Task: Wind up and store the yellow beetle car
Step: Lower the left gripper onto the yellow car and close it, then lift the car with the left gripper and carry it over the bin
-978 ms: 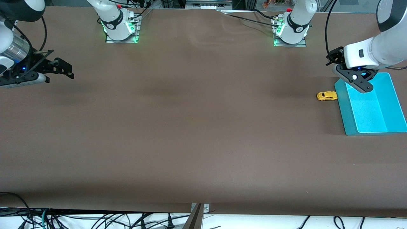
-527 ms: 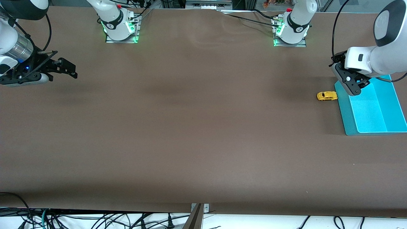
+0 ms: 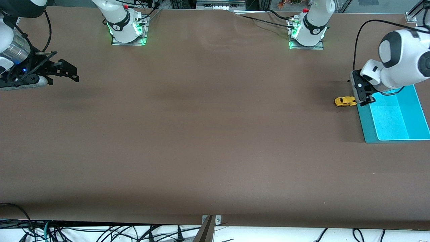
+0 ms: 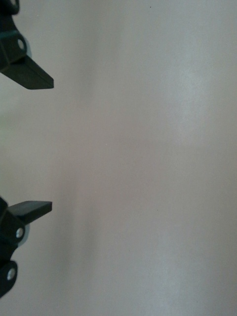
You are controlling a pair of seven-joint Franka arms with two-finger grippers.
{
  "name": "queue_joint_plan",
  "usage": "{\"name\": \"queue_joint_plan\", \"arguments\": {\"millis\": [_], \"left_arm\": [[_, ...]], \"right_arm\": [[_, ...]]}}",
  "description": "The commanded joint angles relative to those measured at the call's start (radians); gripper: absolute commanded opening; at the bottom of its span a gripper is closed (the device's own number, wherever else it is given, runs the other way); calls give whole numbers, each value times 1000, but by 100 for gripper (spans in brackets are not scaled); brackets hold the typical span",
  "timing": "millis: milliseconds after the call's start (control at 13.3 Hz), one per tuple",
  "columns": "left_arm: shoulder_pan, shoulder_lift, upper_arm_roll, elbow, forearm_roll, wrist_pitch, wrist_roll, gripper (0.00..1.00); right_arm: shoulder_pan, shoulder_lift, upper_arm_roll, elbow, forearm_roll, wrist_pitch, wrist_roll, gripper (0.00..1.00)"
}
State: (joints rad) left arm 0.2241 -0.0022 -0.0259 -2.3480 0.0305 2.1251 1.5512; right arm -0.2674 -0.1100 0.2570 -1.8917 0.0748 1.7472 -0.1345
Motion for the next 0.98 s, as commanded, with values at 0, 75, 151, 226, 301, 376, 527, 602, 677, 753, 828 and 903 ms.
{"name": "queue_joint_plan", "arguments": {"millis": [0,75,151,226,301,376,527,602,677,753,828,903], "left_arm": [[29,5,-8,-88,0,126,69,100],[59,33,-8,-111,18,189,98,100],[87,92,-8,-112,22,217,119,100],[115,132,-9,-112,23,260,139,100],[121,152,-8,-116,23,315,179,100],[123,177,-8,-114,25,332,191,100],[126,208,-8,-116,60,383,193,100],[126,206,-8,-114,81,391,194,100],[126,205,-8,-114,86,391,194,100],[126,208,-8,-114,85,392,193,100],[126,214,-6,-114,86,392,193,100],[126,218,-6,-114,88,400,193,100]], "right_arm": [[10,29,-5,31,-4,-19,7,100],[10,33,-5,34,-4,-18,7,100],[10,35,-4,43,-15,-21,6,100],[8,33,-4,57,-36,-28,4,100],[5,33,-7,74,-36,-50,1,100],[5,35,-7,86,-39,-64,4,100],[7,42,-5,89,-61,-68,6,100],[4,58,-5,98,-55,-68,3,100],[4,59,-5,100,-53,-69,1,100],[4,59,-5,100,-55,-69,3,100],[4,59,-7,100,-55,-69,3,100],[4,59,-7,100,-55,-69,1,100]]}}
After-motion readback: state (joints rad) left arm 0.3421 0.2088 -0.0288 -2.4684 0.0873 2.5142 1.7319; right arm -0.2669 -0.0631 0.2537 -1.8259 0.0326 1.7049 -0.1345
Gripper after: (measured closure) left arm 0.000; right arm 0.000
